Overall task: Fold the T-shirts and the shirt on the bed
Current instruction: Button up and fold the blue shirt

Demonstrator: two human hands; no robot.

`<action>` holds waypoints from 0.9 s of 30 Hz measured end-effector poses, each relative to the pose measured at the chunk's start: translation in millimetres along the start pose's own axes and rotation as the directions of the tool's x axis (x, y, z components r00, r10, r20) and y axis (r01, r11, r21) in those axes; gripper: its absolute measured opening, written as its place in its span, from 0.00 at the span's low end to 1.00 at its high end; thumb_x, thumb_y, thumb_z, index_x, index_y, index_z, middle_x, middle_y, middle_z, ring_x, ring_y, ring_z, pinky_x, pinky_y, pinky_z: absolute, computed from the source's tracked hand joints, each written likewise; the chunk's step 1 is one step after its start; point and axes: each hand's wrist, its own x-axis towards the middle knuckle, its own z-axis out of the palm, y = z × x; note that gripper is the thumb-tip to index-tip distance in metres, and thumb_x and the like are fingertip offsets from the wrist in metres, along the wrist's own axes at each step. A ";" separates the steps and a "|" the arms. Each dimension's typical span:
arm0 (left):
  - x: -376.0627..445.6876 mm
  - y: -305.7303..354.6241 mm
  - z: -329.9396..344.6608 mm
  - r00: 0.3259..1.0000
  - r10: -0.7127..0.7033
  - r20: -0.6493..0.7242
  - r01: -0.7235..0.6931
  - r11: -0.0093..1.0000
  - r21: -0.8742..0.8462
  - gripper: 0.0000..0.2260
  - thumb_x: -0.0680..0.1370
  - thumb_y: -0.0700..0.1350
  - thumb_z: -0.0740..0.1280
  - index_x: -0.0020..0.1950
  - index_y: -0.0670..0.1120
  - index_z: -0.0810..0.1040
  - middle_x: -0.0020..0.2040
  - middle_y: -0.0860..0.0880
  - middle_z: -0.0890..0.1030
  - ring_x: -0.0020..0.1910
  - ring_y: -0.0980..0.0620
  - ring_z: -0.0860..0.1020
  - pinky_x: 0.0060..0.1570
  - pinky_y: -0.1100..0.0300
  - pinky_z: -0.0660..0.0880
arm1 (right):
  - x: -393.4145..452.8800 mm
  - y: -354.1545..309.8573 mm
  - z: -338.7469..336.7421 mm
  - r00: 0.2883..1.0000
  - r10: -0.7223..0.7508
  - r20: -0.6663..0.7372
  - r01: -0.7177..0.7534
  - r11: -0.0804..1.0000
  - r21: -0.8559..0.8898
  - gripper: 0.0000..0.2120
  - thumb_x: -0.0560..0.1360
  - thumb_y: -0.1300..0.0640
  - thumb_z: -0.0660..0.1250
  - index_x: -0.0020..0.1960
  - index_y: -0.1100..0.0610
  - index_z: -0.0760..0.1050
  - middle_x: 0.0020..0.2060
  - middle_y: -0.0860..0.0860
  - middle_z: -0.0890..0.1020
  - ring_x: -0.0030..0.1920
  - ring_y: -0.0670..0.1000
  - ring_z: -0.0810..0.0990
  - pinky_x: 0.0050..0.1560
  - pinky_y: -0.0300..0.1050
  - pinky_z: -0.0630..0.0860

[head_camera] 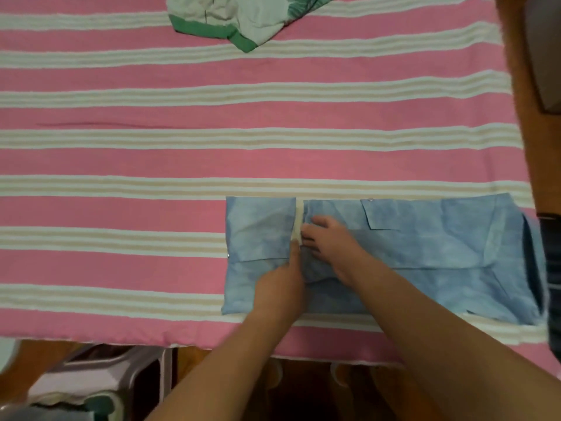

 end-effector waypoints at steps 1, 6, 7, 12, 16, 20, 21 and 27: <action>-3.9 -3.9 -1.1 0.999 0.037 -0.020 -0.038 0.997 -0.063 0.40 0.81 0.47 0.61 0.83 0.51 0.36 0.51 0.45 0.84 0.45 0.45 0.83 0.42 0.52 0.79 | 3.4 -0.1 6.0 0.998 -0.030 -0.063 0.024 0.996 -0.087 0.30 0.73 0.47 0.72 0.71 0.55 0.70 0.60 0.55 0.82 0.57 0.54 0.82 0.58 0.51 0.79; -28.1 -37.8 -0.8 0.931 0.361 -0.047 -0.364 0.918 -0.159 0.28 0.79 0.54 0.63 0.77 0.46 0.66 0.52 0.45 0.80 0.48 0.43 0.79 0.47 0.46 0.77 | 0.8 -2.2 39.3 0.969 -0.173 -0.174 0.102 0.929 -0.355 0.24 0.74 0.46 0.72 0.63 0.59 0.73 0.53 0.53 0.80 0.56 0.57 0.79 0.51 0.46 0.73; -34.0 -43.3 -2.1 0.909 0.415 -0.049 -0.418 0.899 -0.132 0.25 0.79 0.54 0.64 0.74 0.45 0.70 0.52 0.46 0.79 0.49 0.44 0.78 0.48 0.46 0.76 | 1.5 -0.3 44.5 0.965 -0.185 -0.187 0.098 0.913 -0.397 0.22 0.74 0.46 0.72 0.61 0.58 0.75 0.53 0.55 0.81 0.56 0.58 0.80 0.51 0.47 0.75; -51.1 -74.7 -6.4 0.897 -0.003 -0.442 -0.079 0.983 -0.167 0.12 0.80 0.51 0.67 0.60 0.47 0.76 0.56 0.49 0.75 0.55 0.48 0.72 0.55 0.51 0.71 | 5.0 1.6 43.5 0.956 -0.186 -0.228 0.071 0.899 -0.432 0.11 0.77 0.51 0.70 0.53 0.58 0.80 0.50 0.56 0.83 0.53 0.60 0.81 0.47 0.47 0.73; -46.1 -99.7 0.6 0.892 -0.453 -0.014 0.319 0.650 -0.689 0.12 0.82 0.51 0.66 0.61 0.45 0.73 0.53 0.49 0.78 0.56 0.45 0.78 0.51 0.54 0.74 | 5.2 11.3 34.3 0.941 -0.217 -0.260 0.075 0.882 -0.465 0.12 0.76 0.52 0.71 0.37 0.53 0.73 0.37 0.50 0.78 0.43 0.56 0.78 0.39 0.45 0.69; -48.1 -101.2 -3.3 0.901 -0.434 0.010 0.346 0.704 -0.620 0.07 0.82 0.49 0.66 0.54 0.47 0.73 0.45 0.53 0.77 0.49 0.45 0.79 0.42 0.54 0.74 | 7.3 11.3 27.5 0.937 -0.220 -0.273 0.080 0.892 -0.445 0.12 0.76 0.50 0.73 0.44 0.60 0.80 0.39 0.56 0.82 0.43 0.57 0.80 0.42 0.51 0.76; -47.9 -100.1 -4.8 0.896 -0.437 -0.073 0.336 0.777 -0.532 0.09 0.81 0.49 0.68 0.56 0.47 0.72 0.46 0.51 0.76 0.49 0.45 0.78 0.44 0.52 0.75 | 7.9 11.1 27.2 0.936 -0.226 -0.269 0.082 0.885 -0.458 0.13 0.76 0.50 0.73 0.46 0.61 0.81 0.41 0.57 0.83 0.44 0.58 0.80 0.44 0.52 0.76; -53.8 -81.4 -3.0 0.856 -0.487 -0.173 0.260 0.695 -0.671 0.07 0.82 0.46 0.66 0.58 0.49 0.70 0.53 0.51 0.75 0.52 0.49 0.76 0.49 0.54 0.73 | 13.5 9.2 29.5 0.939 -0.230 -0.257 0.059 0.842 -0.537 0.11 0.75 0.51 0.72 0.45 0.59 0.78 0.42 0.57 0.81 0.48 0.61 0.81 0.41 0.47 0.69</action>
